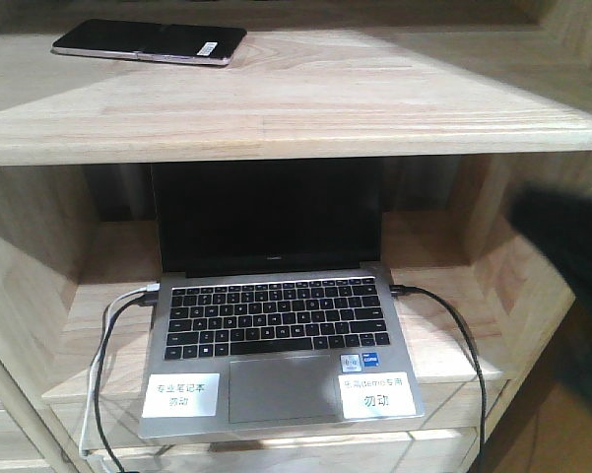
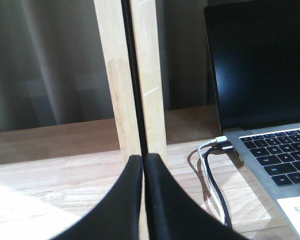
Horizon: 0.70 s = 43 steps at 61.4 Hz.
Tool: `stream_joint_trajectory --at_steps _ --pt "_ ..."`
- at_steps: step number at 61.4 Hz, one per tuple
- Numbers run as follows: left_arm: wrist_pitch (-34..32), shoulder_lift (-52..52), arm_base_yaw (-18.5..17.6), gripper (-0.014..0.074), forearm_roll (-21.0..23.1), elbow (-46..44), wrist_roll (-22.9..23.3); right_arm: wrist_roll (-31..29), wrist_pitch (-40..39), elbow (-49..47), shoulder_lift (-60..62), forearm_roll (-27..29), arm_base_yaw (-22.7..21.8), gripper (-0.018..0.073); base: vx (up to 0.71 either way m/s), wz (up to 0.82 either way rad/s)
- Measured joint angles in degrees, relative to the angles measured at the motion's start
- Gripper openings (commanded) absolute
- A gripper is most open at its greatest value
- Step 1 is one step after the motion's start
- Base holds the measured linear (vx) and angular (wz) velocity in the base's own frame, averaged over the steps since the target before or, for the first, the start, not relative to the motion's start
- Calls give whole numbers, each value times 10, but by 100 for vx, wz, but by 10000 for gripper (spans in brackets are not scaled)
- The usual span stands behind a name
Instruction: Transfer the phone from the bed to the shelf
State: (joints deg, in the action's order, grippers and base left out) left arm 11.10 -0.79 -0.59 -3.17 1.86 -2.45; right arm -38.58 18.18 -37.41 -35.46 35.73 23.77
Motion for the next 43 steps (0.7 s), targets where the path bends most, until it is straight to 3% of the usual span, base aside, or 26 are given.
stream_joint_trajectory --at_steps 23,43 --pt "0 0 0 1 0 0 0 2 -5 172 190 1 0 -4 0 0" --pt "0 0 0 1 0 0 0 2 -5 203 224 1 0 -4 0 0"
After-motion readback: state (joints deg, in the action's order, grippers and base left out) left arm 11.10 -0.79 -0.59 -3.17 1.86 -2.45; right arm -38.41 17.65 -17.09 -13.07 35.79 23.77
